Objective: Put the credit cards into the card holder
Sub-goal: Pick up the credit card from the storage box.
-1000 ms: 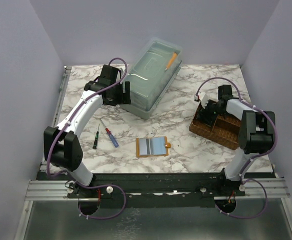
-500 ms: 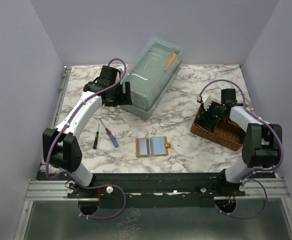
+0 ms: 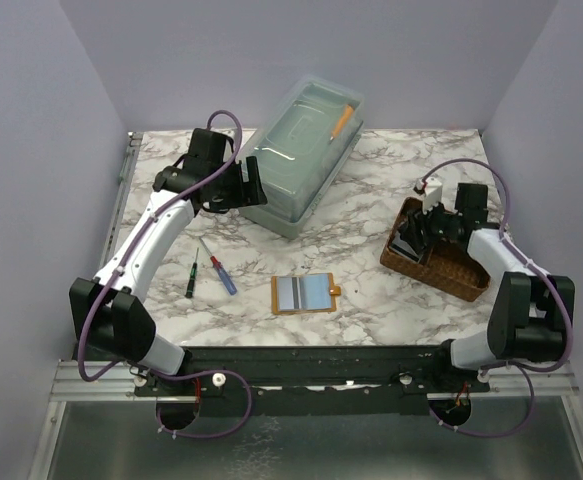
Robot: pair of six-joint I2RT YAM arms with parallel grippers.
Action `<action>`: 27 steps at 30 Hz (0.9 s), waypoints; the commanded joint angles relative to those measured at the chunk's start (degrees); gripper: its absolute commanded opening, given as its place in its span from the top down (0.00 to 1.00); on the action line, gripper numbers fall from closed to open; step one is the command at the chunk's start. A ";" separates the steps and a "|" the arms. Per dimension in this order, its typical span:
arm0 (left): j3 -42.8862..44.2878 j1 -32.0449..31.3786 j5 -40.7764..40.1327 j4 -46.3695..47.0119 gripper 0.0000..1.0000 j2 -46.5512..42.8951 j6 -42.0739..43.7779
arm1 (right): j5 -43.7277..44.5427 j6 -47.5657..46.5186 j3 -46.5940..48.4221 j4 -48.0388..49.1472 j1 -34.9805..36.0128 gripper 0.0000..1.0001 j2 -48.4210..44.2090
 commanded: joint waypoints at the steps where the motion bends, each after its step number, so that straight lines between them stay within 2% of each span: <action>1: 0.95 -0.84 1.86 -0.42 0.21 -3.54 -1.73 | -4.78 12.63 -2.75 7.52 -1.78 0.92 -3.89; 5: 0.35 -1.22 1.63 -0.33 0.21 -4.94 -2.43 | -5.15 18.19 -3.34 8.92 -2.17 0.92 -5.00; 9: 0.14 -2.53 2.79 0.56 0.22 -5.61 -2.09 | -3.23 23.98 -2.03 8.58 -2.54 0.98 -4.79; 12: 0.06 -6.14 2.54 2.12 0.23 -5.66 -2.08 | -2.84 28.37 -2.08 8.99 -2.96 1.00 -5.44; 16: -0.94 -13.95 0.98 7.89 0.24 -4.44 -2.72 | 0.93 35.71 -2.27 9.33 -3.29 1.00 -5.44; 21: -4.01 -23.46 0.90 18.27 0.26 -1.51 -4.83 | 6.29 39.85 1.04 5.90 -3.34 1.00 -3.45; 23: -4.69 -25.59 0.80 22.18 0.26 -0.09 -6.21 | 8.64 43.20 2.28 5.84 -3.36 1.00 -3.25; 27: -2.34 -27.45 2.31 26.12 0.26 5.25 -11.07 | 12.53 48.54 5.90 -0.17 -3.30 1.00 -0.77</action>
